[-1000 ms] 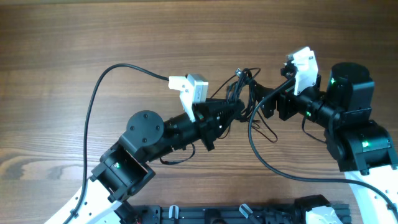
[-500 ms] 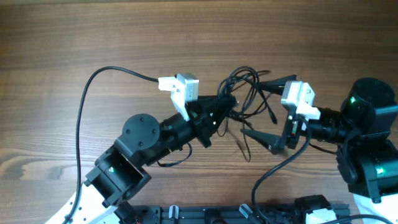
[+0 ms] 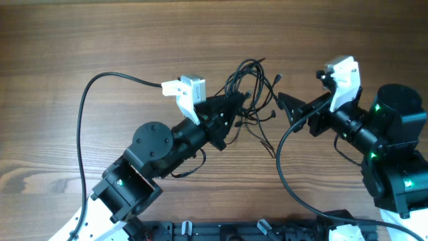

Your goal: Untangle cables

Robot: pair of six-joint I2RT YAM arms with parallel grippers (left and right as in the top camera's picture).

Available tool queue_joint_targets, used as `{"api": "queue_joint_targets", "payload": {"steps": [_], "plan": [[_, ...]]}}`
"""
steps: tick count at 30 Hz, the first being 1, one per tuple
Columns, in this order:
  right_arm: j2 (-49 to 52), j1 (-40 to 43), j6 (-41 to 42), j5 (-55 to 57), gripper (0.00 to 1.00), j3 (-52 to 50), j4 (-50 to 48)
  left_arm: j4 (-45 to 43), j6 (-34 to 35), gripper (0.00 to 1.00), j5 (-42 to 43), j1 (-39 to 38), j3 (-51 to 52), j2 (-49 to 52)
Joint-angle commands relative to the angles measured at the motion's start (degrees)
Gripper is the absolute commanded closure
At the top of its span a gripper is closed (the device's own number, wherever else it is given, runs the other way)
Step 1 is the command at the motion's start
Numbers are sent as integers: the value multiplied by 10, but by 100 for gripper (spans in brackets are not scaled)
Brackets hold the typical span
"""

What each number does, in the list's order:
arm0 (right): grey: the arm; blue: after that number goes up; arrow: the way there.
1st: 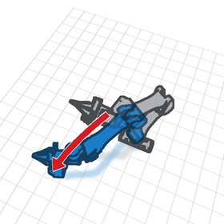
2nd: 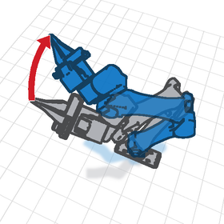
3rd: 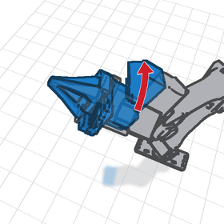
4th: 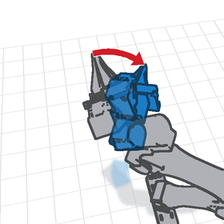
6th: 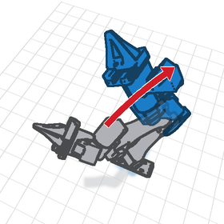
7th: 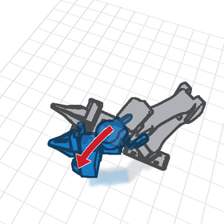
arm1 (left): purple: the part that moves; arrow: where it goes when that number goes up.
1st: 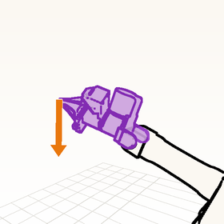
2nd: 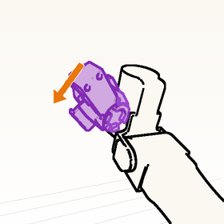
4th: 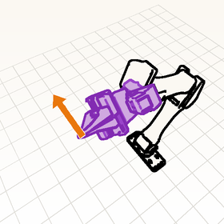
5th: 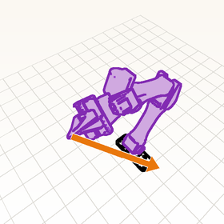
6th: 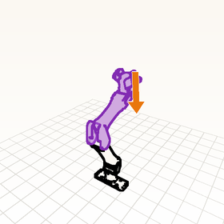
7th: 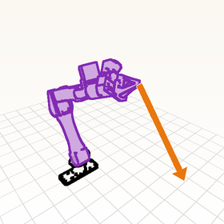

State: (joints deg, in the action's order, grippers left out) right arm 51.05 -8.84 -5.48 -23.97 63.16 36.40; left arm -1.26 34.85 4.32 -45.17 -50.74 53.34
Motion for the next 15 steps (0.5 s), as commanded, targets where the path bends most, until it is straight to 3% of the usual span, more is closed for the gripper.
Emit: {"api": "queue_joint_targets", "payload": {"steps": [1, 2, 4, 7, 9, 15], "plan": [[-4, -1, -54, -57, 1, 2, 5, -9, -22, 96, 21, 1, -10, -2], [-4, -1, -64, -56, 1, 2, 4, -10, -95, 96, 65, 0, -10, -2], [-7, -1, -35, -7, 2, 2, -2, 6, -155, 96, 96, 1, -10, -2], [-15, -1, 15, 81, 2, 2, -19, 29, -181, 96, 111, 1, -10, -13], [-19, -1, 13, 83, 2, 2, -29, 40, -215, 96, 137, 1, -10, -27], [-19, -1, -83, -48, 2, 2, -1, 47, -225, 96, 143, 1, -10, -66]]}}
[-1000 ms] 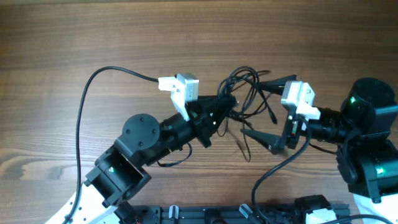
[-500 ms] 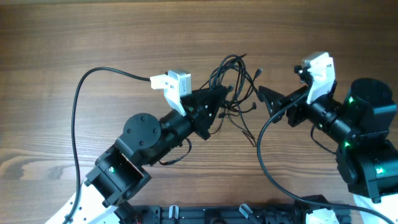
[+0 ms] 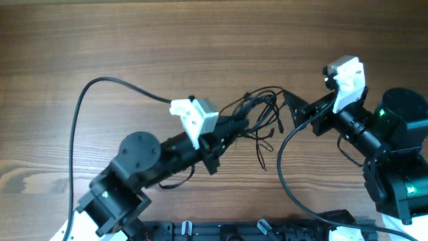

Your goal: Untangle cables

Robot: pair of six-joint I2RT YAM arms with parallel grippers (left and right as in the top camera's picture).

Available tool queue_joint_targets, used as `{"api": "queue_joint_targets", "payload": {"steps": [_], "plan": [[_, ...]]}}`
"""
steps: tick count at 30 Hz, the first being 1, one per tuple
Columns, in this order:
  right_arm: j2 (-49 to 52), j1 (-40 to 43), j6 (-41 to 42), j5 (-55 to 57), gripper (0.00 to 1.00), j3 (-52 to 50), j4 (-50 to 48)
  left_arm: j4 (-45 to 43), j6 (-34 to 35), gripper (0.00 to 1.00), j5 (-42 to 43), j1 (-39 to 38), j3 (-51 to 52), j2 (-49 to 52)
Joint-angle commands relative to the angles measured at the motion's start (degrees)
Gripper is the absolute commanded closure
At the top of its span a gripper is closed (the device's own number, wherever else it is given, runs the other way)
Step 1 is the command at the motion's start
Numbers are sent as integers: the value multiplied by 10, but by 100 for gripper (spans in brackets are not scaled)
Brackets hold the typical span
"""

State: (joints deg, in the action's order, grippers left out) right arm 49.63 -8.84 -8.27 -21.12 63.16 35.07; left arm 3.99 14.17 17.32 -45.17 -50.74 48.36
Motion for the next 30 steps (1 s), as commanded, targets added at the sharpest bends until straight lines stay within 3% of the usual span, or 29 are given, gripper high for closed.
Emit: {"api": "queue_joint_targets", "payload": {"steps": [1, 5, 14, 19, 21, 24, 27, 30], "plan": [[-5, -1, -85, -115, 1, 2, 20, -9, -18, 96, 13, 1, -10, -17], [-5, -1, -158, -280, 1, 2, 25, -23, -18, 96, 31, 0, -10, -14], [-5, -1, -162, -330, 1, 2, 28, -34, -17, 96, 13, 0, -10, -14], [14, -1, -154, -282, 2, 2, 27, -112, -13, 96, 177, 0, -10, -7], [25, -1, -134, -281, 4, 2, 14, -115, 0, 96, 189, 0, -10, -7], [35, -1, -62, -186, 4, 2, -20, -85, 9, 96, 188, 0, -10, -6], [35, -1, 27, 61, 2, 2, -33, -66, 13, 96, 186, 0, -10, -6], [35, -1, 44, 224, 0, 2, -27, -63, 13, 96, 186, 0, -10, -6]]}}
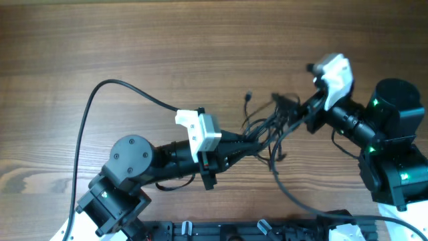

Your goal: Untangle cables

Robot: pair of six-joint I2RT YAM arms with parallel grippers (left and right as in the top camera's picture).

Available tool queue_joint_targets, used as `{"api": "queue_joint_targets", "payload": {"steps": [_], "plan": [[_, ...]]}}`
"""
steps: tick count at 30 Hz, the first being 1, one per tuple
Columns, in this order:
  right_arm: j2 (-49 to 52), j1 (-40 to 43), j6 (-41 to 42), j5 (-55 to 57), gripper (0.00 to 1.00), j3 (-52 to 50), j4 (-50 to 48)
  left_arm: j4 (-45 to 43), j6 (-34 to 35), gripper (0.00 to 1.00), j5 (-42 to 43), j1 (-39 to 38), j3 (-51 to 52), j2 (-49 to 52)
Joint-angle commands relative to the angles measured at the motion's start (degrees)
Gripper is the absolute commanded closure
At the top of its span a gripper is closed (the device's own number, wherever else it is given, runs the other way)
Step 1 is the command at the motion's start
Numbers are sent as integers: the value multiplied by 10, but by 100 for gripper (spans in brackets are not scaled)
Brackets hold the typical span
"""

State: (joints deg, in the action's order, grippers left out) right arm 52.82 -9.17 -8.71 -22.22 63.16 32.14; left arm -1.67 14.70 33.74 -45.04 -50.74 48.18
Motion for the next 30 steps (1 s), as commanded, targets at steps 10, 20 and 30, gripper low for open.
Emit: {"api": "queue_joint_targets", "payload": {"steps": [10, 20, 30], "plan": [[3, 3, 48, 588, 0, 2, 5, 51, 7, 96, -57, 21, -10, -59], [7, 3, 42, 640, 0, 2, 4, 270, 7, 96, -156, 215, -10, -106], [19, 3, 42, 704, 0, 2, 3, 370, -12, 96, -208, 389, -10, -106]]}}
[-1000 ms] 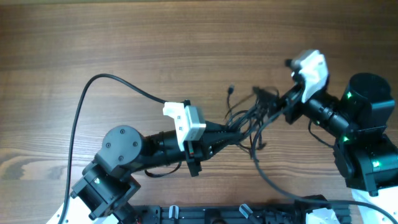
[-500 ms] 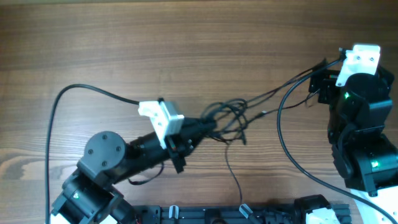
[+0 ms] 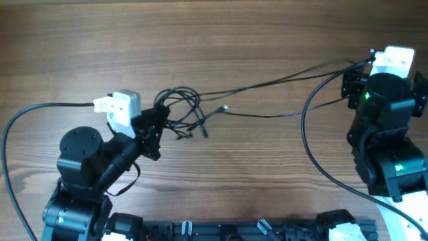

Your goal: Untangle cables

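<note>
In the overhead view a knot of thin black cables [image 3: 182, 107] lies left of the table's middle. My left gripper [image 3: 158, 120] is at the knot's left edge and looks shut on it. One long strand [image 3: 281, 82] runs taut from the knot to the far right. There my right gripper [image 3: 354, 68] holds it, its fingers mostly hidden under the wrist. A second strand [image 3: 287, 114] runs below it, with a small plug end [image 3: 225, 108] near the knot.
The wooden table [image 3: 200, 40] fills the view. The left arm's thick supply cable [image 3: 40, 109] loops at the left. The right arm's supply cable [image 3: 309, 150] curves down at the right. A black rail [image 3: 200, 229] lines the front edge.
Both grippers were close together at the tangle in mid-table. Now the left sits far to the left and the right at the far right edge, with a strand stretched long between them.
First both grippers met at a loose tangle in the table's middle. Then the left sat lower with the bundle between them, and later both were tight on it. Now the arms are far apart, the knot is small at the left and two strands are drawn out.
</note>
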Robot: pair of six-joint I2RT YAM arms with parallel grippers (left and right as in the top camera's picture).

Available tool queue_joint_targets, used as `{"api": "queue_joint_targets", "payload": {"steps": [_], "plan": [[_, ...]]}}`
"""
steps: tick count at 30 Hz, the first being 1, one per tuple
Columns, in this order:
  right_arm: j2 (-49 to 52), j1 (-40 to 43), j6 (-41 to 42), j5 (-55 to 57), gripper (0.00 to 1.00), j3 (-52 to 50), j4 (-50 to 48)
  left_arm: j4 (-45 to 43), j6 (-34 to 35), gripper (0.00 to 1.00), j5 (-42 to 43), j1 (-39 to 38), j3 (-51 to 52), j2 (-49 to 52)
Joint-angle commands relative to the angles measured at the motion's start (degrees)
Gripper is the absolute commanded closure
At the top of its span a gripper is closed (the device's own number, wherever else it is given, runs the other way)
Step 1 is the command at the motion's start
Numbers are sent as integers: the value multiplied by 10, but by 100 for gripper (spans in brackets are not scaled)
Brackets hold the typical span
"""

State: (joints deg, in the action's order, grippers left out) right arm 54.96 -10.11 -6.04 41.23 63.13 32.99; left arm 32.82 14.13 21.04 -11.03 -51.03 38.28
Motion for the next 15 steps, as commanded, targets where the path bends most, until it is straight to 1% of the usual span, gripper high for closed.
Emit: {"api": "queue_joint_targets", "payload": {"steps": [1, 3, 4, 7, 8, 10, 11, 15], "plan": [[-2, 12, 15, 70, 0, 2, -5, 29, -7, 96, -81, 58, -7, -7], [-2, 12, 15, 70, 0, 2, -4, 43, -6, 96, -102, 74, -7, -7], [-2, 12, 16, 70, 0, 2, -4, 57, 0, 96, -131, 84, -7, -7], [-2, 12, 11, 28, 0, 2, -3, 60, -1, 96, -90, 90, -7, -7], [-2, 12, -23, -35, 0, 2, 0, 59, -4, 96, -59, 89, -7, -7], [-2, 12, -112, -225, 0, 2, 15, 55, -5, 96, 2, 89, -7, -6], [-2, 12, -141, -316, 0, 2, 23, 52, -5, 96, 35, 89, -7, -6], [-2, 12, -151, -515, 0, 2, 33, 47, -9, 96, 138, 89, -7, -5]]}}
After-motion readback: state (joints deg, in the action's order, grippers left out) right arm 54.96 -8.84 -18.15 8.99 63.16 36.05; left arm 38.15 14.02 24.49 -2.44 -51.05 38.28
